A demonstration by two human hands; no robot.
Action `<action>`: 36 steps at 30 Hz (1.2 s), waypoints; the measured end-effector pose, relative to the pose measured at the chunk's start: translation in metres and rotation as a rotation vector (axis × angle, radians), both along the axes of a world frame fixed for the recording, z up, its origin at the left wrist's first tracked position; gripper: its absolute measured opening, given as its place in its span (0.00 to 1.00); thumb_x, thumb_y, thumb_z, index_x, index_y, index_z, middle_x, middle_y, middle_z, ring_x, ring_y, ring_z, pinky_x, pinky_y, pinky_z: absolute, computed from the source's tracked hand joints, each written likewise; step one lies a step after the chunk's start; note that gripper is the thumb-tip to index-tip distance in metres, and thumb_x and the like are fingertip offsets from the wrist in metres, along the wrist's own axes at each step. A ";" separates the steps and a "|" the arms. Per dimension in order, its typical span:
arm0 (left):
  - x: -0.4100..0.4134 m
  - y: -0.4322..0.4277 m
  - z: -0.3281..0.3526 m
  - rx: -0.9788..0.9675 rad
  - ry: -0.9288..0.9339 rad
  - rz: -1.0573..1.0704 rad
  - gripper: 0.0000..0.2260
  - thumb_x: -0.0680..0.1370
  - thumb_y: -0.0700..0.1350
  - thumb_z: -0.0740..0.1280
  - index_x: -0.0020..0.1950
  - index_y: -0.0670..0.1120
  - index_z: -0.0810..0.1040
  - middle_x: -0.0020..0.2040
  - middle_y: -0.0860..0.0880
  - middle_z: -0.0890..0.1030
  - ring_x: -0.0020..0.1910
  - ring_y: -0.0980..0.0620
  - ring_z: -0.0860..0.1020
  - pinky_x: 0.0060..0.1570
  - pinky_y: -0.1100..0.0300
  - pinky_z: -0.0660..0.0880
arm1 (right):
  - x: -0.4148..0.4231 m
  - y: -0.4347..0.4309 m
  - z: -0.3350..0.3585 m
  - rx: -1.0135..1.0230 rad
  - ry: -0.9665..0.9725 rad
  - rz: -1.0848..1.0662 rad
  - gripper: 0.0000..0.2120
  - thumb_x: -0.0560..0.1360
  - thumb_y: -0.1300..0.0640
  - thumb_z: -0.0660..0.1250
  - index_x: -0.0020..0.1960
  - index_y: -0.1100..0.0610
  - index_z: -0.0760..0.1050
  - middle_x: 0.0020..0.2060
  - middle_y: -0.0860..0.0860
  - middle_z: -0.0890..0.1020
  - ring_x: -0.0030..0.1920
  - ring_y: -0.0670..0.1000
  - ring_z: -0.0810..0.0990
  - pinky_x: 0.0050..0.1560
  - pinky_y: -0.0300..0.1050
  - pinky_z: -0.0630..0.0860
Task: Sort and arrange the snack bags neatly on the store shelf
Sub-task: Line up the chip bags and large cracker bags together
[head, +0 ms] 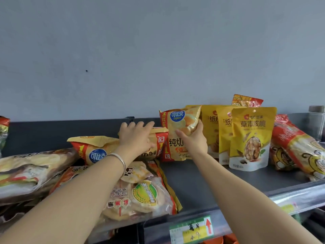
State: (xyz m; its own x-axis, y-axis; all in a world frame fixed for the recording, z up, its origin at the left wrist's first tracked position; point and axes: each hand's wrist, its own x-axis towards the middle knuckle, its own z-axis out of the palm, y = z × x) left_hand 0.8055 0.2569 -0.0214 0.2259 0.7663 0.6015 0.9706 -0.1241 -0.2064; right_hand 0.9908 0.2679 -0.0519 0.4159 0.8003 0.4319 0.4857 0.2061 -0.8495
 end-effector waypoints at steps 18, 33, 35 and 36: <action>0.017 0.040 0.045 -0.113 -0.084 -0.071 0.24 0.74 0.68 0.57 0.63 0.55 0.68 0.53 0.52 0.81 0.53 0.47 0.77 0.51 0.50 0.61 | 0.020 0.014 0.017 0.067 -0.255 -0.318 0.45 0.69 0.29 0.62 0.76 0.49 0.49 0.58 0.49 0.80 0.55 0.56 0.81 0.48 0.54 0.79; 0.002 0.006 0.047 0.166 -0.494 0.121 0.22 0.79 0.63 0.55 0.64 0.49 0.65 0.52 0.45 0.80 0.51 0.41 0.78 0.53 0.49 0.64 | 0.017 0.017 0.005 -0.024 0.010 -0.038 0.42 0.72 0.34 0.65 0.76 0.51 0.51 0.60 0.50 0.79 0.55 0.55 0.81 0.49 0.54 0.80; -0.009 -0.002 0.045 0.177 -0.611 0.153 0.22 0.78 0.63 0.55 0.65 0.48 0.65 0.53 0.45 0.80 0.53 0.40 0.77 0.55 0.47 0.64 | 0.008 0.018 0.003 -0.010 0.059 0.004 0.41 0.72 0.36 0.66 0.75 0.50 0.51 0.60 0.50 0.79 0.55 0.55 0.81 0.50 0.57 0.80; -0.016 -0.005 0.044 0.176 -0.690 0.164 0.23 0.78 0.63 0.56 0.65 0.48 0.64 0.53 0.44 0.79 0.54 0.40 0.77 0.56 0.46 0.65 | 0.004 0.019 0.002 -0.012 0.066 0.013 0.40 0.72 0.36 0.66 0.75 0.51 0.51 0.60 0.50 0.79 0.55 0.55 0.81 0.51 0.58 0.80</action>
